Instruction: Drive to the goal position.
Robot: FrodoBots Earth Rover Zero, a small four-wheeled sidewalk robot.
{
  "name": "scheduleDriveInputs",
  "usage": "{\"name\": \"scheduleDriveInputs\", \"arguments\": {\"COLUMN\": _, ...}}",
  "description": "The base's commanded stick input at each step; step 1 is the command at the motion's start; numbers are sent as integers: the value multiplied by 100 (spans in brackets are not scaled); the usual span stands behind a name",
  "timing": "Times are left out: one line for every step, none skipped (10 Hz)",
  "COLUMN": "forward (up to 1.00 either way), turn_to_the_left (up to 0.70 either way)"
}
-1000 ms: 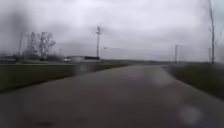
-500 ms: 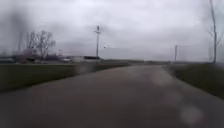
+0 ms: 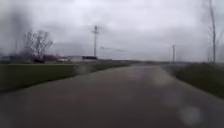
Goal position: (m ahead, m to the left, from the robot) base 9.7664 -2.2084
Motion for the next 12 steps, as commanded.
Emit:
{"name": "scheduleDriveInputs", "arguments": {"forward": 50, "turn_to_the_left": -1}}
{"name": "scheduleDriveInputs", "arguments": {"forward": 50, "turn_to_the_left": -1}}
{"name": "scheduleDriveInputs", "arguments": {"forward": 50, "turn_to_the_left": -1}}
{"name": "scheduleDriveInputs", "arguments": {"forward": 50, "turn_to_the_left": -1}}
{"name": "scheduleDriveInputs", "arguments": {"forward": 50, "turn_to_the_left": -1}}
{"name": "scheduleDriveInputs", "arguments": {"forward": 50, "turn_to_the_left": -1}}
{"name": "scheduleDriveInputs", "arguments": {"forward": 50, "turn_to_the_left": -1}}
{"name": "scheduleDriveInputs", "arguments": {"forward": 50, "turn_to_the_left": -1}}
{"name": "scheduleDriveInputs", "arguments": {"forward": 50, "turn_to_the_left": -1}}
{"name": "scheduleDriveInputs", "arguments": {"forward": 50, "turn_to_the_left": -1}}
{"name": "scheduleDriveInputs", "arguments": {"forward": 50, "turn_to_the_left": -1}}
{"name": "scheduleDriveInputs", "arguments": {"forward": 50, "turn_to_the_left": -1}}
